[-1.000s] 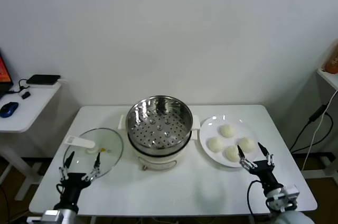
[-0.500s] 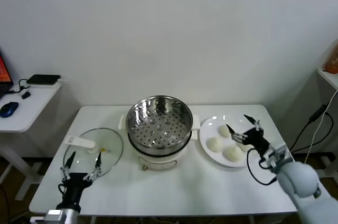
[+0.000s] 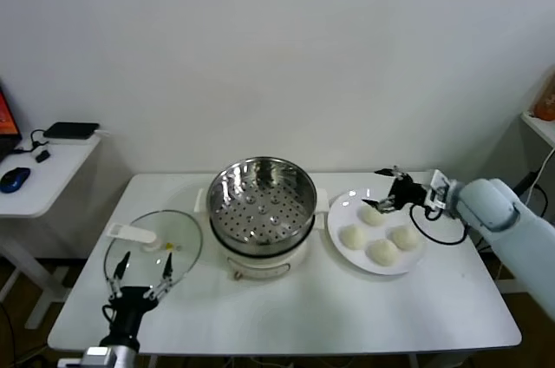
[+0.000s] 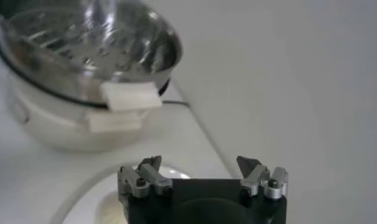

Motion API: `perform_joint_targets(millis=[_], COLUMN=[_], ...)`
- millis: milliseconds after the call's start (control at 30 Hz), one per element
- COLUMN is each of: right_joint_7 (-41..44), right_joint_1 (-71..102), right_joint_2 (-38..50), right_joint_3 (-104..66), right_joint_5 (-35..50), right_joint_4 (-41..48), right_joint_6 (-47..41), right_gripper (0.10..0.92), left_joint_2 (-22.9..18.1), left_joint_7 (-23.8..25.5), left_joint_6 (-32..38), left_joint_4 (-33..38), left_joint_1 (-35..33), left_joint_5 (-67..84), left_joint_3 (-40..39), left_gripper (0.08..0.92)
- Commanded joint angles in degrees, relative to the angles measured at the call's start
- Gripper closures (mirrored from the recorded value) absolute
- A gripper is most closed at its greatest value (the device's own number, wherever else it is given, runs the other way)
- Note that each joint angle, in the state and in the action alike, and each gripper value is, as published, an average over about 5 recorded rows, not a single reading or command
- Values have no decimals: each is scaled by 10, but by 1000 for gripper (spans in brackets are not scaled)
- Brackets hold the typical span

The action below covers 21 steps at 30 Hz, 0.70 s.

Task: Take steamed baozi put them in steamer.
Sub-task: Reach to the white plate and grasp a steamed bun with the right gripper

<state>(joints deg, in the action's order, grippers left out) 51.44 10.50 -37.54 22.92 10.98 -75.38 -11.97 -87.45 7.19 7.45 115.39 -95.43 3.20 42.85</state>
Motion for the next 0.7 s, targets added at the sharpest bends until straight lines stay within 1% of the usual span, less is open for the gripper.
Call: perform_joint_targets(millis=[33,167,400,700], right_joint_7=[160,178,187,157], right_joint_1=[-276,-300,-297,-250], right_joint_2=[-55,-103,-157,-216], right_joint_3=[306,354,383,338], right_joint_5=[-58,-68,-84,-126], right_joint_4=[200,263,336,420], right_joint_6=[72,99,115,140], right_gripper=[203,203,203,203], left_joint_2=[1,4,6,12], left_joint_7=[-3,-2,-1,-2], left_joint_6=[-1,-3,-11,-12], left_joint_4=[0,0,-1,-4], left_joint_1=[-2,-2,5,6], left_joint_5=[1,2,3,14], left_joint_3=[1,5,7,17], left_gripper=[177,177,177,177])
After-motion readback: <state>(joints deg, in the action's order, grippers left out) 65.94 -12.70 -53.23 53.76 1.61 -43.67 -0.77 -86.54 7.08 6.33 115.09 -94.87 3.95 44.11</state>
